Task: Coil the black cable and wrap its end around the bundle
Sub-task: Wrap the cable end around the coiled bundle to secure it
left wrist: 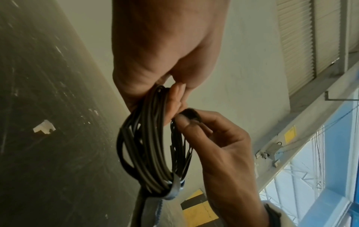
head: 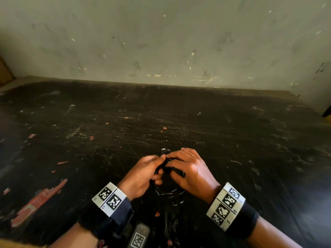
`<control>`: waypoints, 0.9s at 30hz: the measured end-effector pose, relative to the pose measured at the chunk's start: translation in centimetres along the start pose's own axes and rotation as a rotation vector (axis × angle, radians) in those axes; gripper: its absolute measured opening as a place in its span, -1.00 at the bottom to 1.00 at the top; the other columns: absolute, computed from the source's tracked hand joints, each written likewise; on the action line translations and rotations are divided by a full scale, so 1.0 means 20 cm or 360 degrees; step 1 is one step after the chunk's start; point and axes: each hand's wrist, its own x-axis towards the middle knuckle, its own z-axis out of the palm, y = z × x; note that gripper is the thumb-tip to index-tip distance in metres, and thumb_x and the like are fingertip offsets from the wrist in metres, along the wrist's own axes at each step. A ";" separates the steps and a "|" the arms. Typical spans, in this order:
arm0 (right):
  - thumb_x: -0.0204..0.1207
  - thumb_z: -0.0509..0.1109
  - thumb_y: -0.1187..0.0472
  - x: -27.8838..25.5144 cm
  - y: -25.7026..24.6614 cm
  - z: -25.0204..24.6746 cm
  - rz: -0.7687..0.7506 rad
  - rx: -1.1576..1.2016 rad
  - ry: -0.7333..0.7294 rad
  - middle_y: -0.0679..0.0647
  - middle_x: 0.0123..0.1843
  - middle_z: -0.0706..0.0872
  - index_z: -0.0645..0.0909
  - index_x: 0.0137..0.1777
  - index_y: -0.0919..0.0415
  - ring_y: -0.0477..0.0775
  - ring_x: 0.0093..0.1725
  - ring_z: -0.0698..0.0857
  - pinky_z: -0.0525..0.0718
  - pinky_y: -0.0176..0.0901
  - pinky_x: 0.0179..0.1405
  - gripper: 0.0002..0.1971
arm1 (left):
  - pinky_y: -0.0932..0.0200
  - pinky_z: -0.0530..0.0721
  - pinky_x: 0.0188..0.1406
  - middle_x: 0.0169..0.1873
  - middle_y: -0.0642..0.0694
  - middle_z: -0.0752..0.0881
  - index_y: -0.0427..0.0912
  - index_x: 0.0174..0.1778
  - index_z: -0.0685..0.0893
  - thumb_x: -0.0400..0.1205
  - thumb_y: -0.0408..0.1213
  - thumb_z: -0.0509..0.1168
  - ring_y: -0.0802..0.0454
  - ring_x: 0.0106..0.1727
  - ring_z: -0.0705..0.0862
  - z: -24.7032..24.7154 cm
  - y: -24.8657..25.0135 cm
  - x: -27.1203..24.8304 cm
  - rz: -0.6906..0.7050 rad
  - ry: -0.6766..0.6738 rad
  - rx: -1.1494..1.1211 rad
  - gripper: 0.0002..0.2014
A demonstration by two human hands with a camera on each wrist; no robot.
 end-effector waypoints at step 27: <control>0.39 0.54 0.34 0.08 -0.01 -0.12 0.1098 0.1532 0.0337 0.13 -0.13 0.77 0.62 0.06 0.19 0.01 -0.16 0.78 0.76 -0.16 -0.12 -0.73 | 0.23 0.30 -0.54 -0.50 0.03 0.38 -0.15 -0.23 0.47 0.70 -0.13 0.13 0.18 -0.52 0.31 0.03 0.03 -0.05 0.0479 -0.0256 0.0566 -0.76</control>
